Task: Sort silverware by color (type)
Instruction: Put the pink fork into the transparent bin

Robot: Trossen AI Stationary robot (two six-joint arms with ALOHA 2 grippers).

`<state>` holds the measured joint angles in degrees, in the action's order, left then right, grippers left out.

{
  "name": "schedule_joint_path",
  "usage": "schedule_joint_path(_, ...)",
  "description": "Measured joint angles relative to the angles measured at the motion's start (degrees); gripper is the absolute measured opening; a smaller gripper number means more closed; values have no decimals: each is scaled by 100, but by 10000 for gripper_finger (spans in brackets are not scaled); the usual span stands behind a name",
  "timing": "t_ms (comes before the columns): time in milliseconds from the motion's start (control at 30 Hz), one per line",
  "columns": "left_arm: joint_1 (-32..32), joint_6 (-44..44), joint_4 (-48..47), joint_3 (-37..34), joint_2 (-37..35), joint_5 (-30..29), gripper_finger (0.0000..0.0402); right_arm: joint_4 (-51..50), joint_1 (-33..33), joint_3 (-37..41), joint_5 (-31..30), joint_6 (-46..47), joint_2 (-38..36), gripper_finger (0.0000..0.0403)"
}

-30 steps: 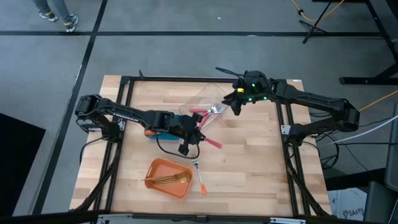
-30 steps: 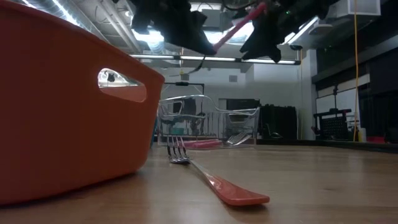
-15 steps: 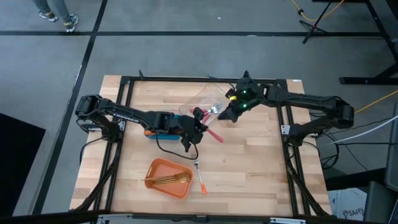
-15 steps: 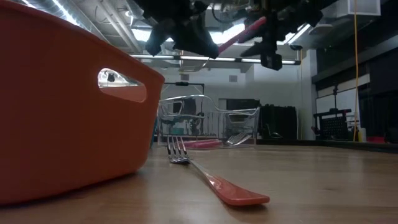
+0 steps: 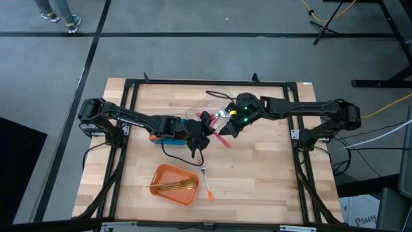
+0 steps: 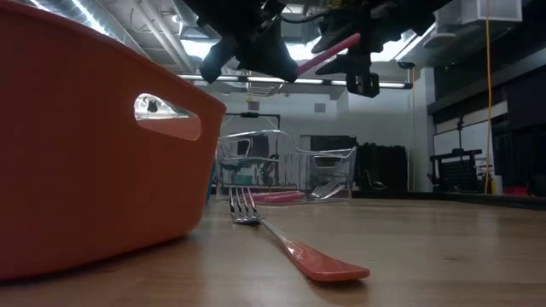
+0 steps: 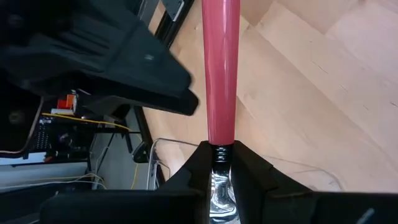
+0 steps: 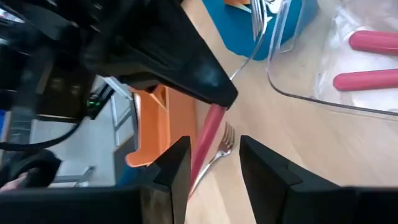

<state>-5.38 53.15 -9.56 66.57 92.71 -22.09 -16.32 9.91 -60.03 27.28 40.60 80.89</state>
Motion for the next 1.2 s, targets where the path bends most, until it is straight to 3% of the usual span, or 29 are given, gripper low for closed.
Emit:
schedule_joint_path(367,-1,15,-4,-2,0,11,34,33,-485,0,-519,-28,121,129)
schedule_joint_path(767,0,11,2,-2,0,-1,34,22,-856,0,-615,-31,168,126)
schedule_joint_path(1200,-5,11,-18,-2,-11,-16,34,-204,-835,20,-747,14,185,12)
